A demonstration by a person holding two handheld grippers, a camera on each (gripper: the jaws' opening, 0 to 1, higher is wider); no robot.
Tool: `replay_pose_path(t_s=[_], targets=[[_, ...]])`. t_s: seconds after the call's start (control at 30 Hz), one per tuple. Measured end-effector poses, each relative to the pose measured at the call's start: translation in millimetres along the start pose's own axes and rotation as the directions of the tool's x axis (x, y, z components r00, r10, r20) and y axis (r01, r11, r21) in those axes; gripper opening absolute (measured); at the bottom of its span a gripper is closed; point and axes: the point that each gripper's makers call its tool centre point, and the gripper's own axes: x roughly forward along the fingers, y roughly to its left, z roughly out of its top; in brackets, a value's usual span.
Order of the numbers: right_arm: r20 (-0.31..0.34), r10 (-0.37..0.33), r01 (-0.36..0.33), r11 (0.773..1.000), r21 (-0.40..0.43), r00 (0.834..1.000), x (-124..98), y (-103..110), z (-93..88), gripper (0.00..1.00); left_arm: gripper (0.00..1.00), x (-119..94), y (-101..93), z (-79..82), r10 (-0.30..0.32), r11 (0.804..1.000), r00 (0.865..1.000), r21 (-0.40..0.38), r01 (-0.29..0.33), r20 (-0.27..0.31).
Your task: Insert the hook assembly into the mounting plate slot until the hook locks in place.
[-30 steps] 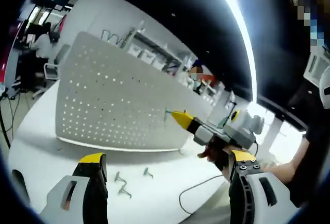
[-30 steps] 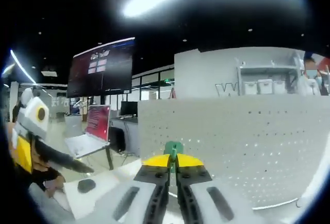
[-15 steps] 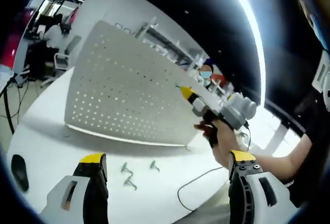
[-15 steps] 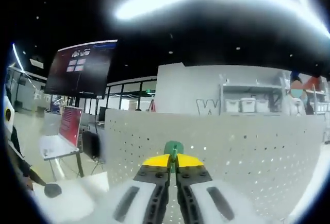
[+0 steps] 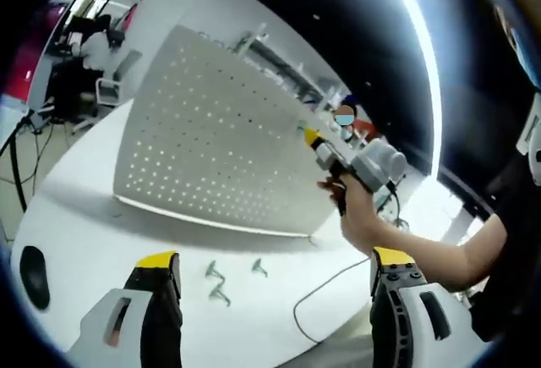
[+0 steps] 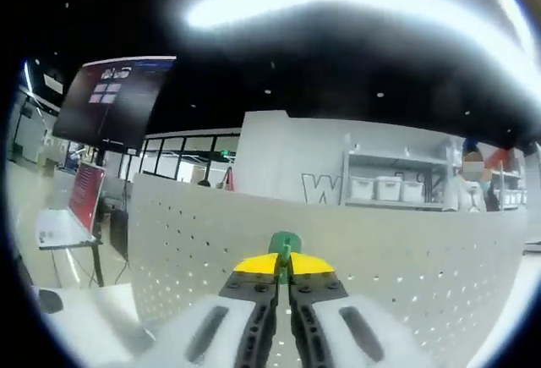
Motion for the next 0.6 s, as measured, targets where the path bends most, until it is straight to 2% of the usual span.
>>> replay_pose_path(t_s=[0.03, 0.07, 0.17, 0.47, 0.6], targets=[[-0.003, -0.007, 0.007, 1.000, 0.013, 1.000, 1.4, -1.9, -1.1, 0.00, 0.94, 0.4, 0.4, 0.0, 0.001, 1.000, 1.000, -0.002, -0.001, 0.001], [-0.016, -0.015, 0.016, 0.998, 0.059, 1.000, 2.4, -2.6, -4.5, 0.00, 0.94, 0.7, 0.6, 0.0, 0.002, 1.000, 1.000, -0.003, -0.002, 0.001], [-0.014, -0.028, 0.029, 1.000, 0.003, 1.000, 7.8, -6.4, -6.0, 0.00, 0.94, 2.5, 0.8, -1.4, 0.002, 1.000, 1.000, -0.010, -0.002, 0.000], [0.005, -0.057, 0.057, 0.998, -0.005, 0.998, 6.2, -7.6, -8.3, 0.00, 0.95, 5.3, 4.9, -8.5, 0.021, 1.000, 0.999, 0.006, -0.020, -0.028], [0.012, -0.064, 0.065, 0.997, -0.046, 0.998, 10.3, -6.9, -8.5, 0.00, 0.95, 6.5, 6.1, -7.5, 0.022, 1.000, 0.999, 0.002, -0.022, -0.028]])
